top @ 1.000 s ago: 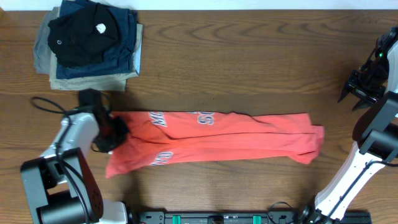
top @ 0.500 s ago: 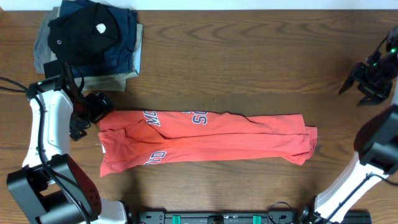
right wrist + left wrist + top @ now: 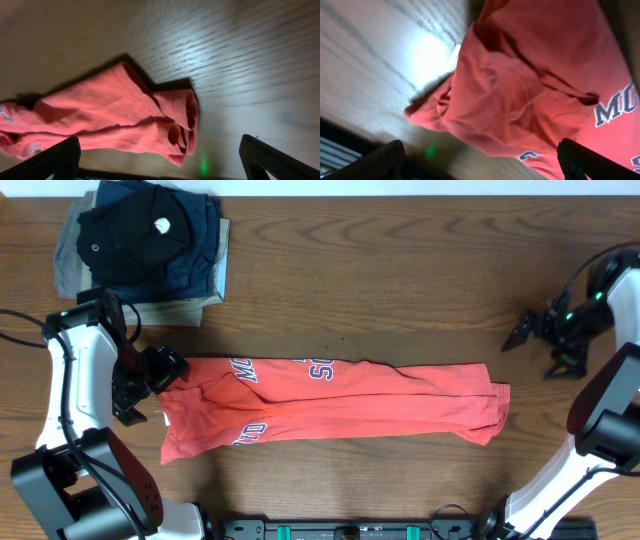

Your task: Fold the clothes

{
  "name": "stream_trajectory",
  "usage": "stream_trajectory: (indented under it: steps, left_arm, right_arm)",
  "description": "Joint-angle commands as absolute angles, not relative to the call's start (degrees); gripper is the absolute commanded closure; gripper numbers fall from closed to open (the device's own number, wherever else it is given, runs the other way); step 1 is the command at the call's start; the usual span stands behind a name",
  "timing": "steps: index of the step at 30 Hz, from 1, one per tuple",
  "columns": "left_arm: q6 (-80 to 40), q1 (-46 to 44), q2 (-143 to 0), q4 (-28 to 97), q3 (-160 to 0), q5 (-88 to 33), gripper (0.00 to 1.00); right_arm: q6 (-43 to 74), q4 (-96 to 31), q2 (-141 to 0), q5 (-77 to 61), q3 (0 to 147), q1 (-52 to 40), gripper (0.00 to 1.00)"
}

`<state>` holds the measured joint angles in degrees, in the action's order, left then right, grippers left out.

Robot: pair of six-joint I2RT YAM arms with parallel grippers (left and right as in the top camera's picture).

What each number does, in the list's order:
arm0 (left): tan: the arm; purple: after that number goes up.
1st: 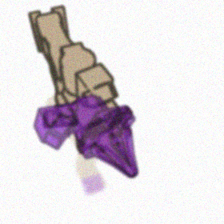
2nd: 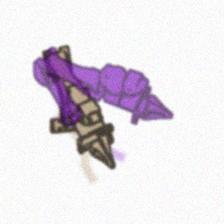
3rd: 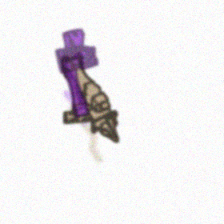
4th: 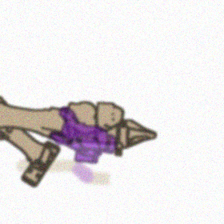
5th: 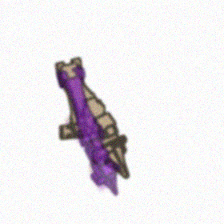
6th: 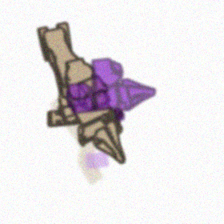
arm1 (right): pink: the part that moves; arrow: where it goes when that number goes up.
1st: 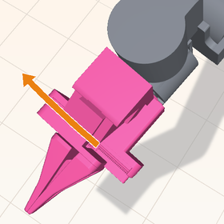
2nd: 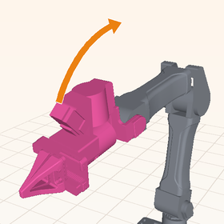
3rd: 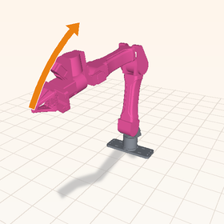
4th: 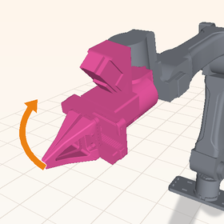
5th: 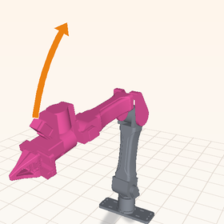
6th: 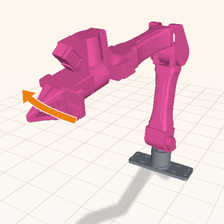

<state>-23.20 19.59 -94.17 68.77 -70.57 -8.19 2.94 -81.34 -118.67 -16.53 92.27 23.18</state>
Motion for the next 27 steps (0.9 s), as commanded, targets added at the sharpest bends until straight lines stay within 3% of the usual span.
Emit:
stream_trajectory:
  steps: [1, 8, 16, 27]
  left_arm:
    - [-24.29, 19.53, -93.58, 69.58, -71.11, -8.14, 0.02]
    - [-24.1, 19.53, -93.58, 69.65, -71.11, -8.36, 0.02]
    - [-24.14, 19.53, -93.58, 69.52, -71.11, -8.51, 0.02]
    - [-24.12, 19.53, -93.58, 69.41, -71.11, -8.51, 0.02]
  right_arm:
    - [3.25, -78.65, -118.34, -19.9, 87.66, 22.96, 0.01]
    - [9.65, -72.14, -111.22, -13.72, 77.65, 22.94, 0.01]
    - [10.22, -59.61, -97.36, -16.05, 60.49, 22.63, 0.01]
    - [10.26, -52.21, -97.73, -19.38, 53.32, 22.63, 0.01]
